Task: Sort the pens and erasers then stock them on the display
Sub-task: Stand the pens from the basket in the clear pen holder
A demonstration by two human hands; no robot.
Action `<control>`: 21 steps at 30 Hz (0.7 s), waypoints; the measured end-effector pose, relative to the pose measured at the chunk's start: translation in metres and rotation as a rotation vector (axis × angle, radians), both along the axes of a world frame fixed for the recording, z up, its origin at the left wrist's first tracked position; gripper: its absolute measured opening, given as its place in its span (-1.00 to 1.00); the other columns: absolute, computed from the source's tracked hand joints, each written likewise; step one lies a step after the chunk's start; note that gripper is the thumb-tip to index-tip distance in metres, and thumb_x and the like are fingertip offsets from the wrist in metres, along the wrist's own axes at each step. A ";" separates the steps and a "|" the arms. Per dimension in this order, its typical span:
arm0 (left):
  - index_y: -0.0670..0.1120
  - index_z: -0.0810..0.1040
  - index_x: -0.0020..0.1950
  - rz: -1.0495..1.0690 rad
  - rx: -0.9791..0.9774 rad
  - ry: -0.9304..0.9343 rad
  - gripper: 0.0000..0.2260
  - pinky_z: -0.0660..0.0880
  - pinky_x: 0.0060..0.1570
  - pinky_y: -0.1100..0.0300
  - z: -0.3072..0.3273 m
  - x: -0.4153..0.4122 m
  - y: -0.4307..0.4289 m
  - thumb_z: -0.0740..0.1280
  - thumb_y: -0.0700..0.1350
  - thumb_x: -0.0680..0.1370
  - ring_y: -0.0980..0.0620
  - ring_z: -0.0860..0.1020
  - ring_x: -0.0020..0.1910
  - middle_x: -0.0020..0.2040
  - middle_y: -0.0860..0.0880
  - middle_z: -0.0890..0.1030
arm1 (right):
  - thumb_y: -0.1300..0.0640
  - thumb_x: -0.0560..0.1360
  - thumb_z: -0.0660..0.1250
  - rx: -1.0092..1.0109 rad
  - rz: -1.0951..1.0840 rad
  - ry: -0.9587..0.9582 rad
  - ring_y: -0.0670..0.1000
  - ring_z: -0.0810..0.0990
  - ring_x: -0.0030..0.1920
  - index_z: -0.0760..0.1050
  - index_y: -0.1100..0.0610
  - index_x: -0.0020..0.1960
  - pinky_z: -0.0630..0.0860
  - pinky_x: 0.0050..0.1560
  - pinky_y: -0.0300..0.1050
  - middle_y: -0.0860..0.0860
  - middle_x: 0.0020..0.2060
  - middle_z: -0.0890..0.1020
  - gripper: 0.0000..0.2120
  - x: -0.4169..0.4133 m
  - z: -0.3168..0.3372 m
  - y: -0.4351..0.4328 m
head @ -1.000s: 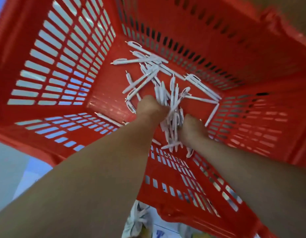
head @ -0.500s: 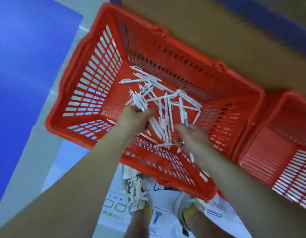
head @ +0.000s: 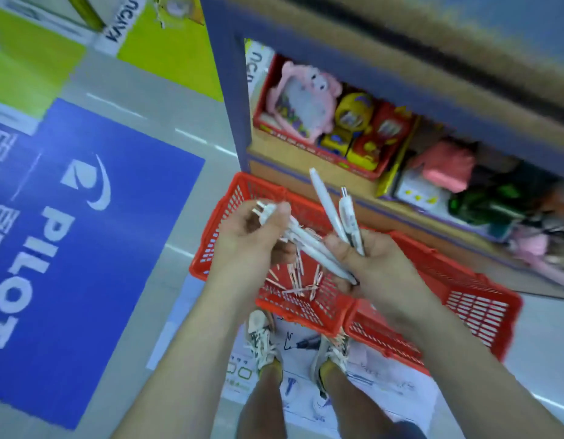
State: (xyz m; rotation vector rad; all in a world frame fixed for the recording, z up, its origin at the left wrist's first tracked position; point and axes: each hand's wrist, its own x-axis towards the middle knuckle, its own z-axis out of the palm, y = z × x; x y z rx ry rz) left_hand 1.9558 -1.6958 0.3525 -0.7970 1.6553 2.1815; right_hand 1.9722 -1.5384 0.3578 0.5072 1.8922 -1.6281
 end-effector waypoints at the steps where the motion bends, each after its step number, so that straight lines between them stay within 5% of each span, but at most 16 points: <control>1: -0.10 0.51 -0.23 -0.041 -0.029 0.048 -0.87 0.48 -0.51 0.29 0.027 -0.004 0.000 0.35 -0.17 0.52 0.09 0.48 -0.54 -0.46 0.04 0.54 | 0.05 0.57 0.26 -0.019 -0.005 0.002 -0.03 0.38 -0.52 0.47 0.14 -0.20 0.29 -0.51 -0.23 0.04 -0.52 0.45 -0.78 0.000 0.026 0.004; 6: -0.14 0.54 -0.18 -0.239 -0.045 0.215 -0.94 0.49 -0.49 0.29 0.146 -0.014 0.014 0.35 -0.21 0.50 0.08 0.49 -0.51 -0.38 -0.01 0.59 | -0.10 0.47 0.25 -0.306 -0.010 -0.027 -0.02 0.39 -0.58 0.52 0.16 -0.18 0.13 -0.62 -0.35 0.12 -0.42 0.57 -0.68 0.007 0.139 0.021; 10: -0.11 0.55 -0.11 -0.341 -0.037 0.301 -0.98 0.52 -0.47 0.25 0.216 -0.017 0.042 0.35 -0.22 0.49 0.08 0.52 -0.46 -0.33 -0.03 0.60 | -0.06 0.45 0.24 -0.400 -0.067 0.092 -0.06 0.31 -0.59 0.44 0.25 -0.08 0.20 -0.62 -0.36 0.10 -0.47 0.50 -0.65 0.021 0.207 0.046; 16: -0.17 0.56 0.06 -0.492 0.049 0.349 -0.87 0.58 -0.33 0.18 0.287 -0.008 0.106 0.28 -0.23 0.55 0.00 0.60 -0.26 -0.19 -0.13 0.63 | 0.02 0.54 0.27 -0.267 -0.121 0.278 -0.04 0.40 -0.55 0.50 0.31 -0.03 0.21 -0.60 -0.35 0.12 -0.36 0.61 -0.69 0.048 0.274 0.113; 21: -0.14 0.58 0.03 -0.616 -0.087 0.368 -0.89 0.55 -0.40 0.26 0.322 0.000 0.177 0.30 -0.25 0.54 0.08 0.50 -0.43 -0.33 -0.10 0.52 | 0.29 0.59 0.16 -0.155 -0.288 0.385 -0.11 0.26 -0.61 0.40 0.26 -0.08 0.18 -0.61 -0.35 0.17 -0.42 0.46 -0.90 0.067 0.306 0.173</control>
